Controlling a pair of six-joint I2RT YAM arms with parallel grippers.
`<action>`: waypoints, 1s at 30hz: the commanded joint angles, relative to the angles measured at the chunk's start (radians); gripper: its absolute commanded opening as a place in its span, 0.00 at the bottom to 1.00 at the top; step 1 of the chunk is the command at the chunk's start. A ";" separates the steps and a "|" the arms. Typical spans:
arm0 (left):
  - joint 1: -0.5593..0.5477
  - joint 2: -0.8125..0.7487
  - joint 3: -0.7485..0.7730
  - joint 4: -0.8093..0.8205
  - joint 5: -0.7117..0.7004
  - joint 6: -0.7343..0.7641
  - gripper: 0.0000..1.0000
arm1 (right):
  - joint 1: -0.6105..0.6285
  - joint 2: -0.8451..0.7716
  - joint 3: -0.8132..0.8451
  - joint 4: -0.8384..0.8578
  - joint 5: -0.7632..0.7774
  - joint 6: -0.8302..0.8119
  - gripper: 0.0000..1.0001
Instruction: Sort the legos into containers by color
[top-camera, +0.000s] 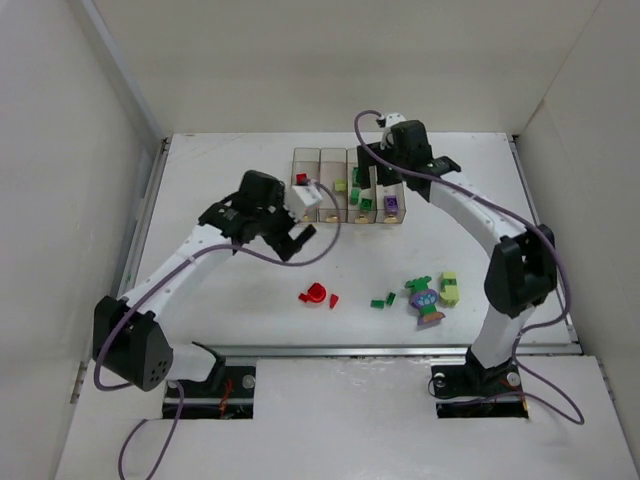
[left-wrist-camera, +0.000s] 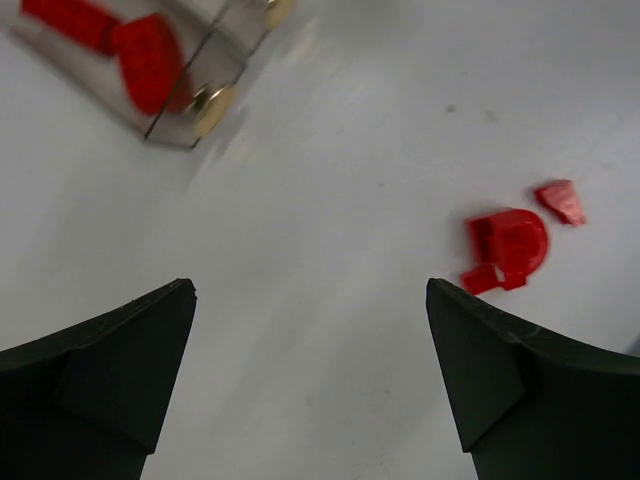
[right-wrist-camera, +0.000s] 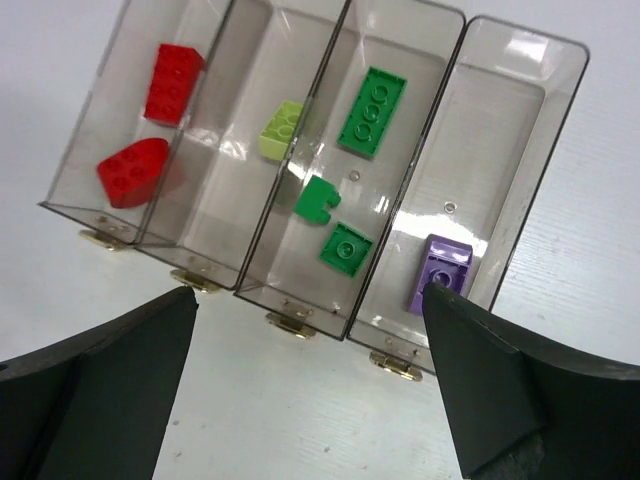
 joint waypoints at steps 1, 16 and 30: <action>-0.173 0.023 0.063 -0.198 0.105 0.210 1.00 | 0.010 -0.108 -0.092 0.090 -0.003 0.018 1.00; -0.493 0.227 -0.101 0.061 -0.189 0.233 0.93 | 0.010 -0.205 -0.315 0.102 0.030 0.018 1.00; -0.493 0.256 -0.100 0.049 -0.187 0.164 0.30 | 0.010 -0.263 -0.371 0.120 0.048 0.018 1.00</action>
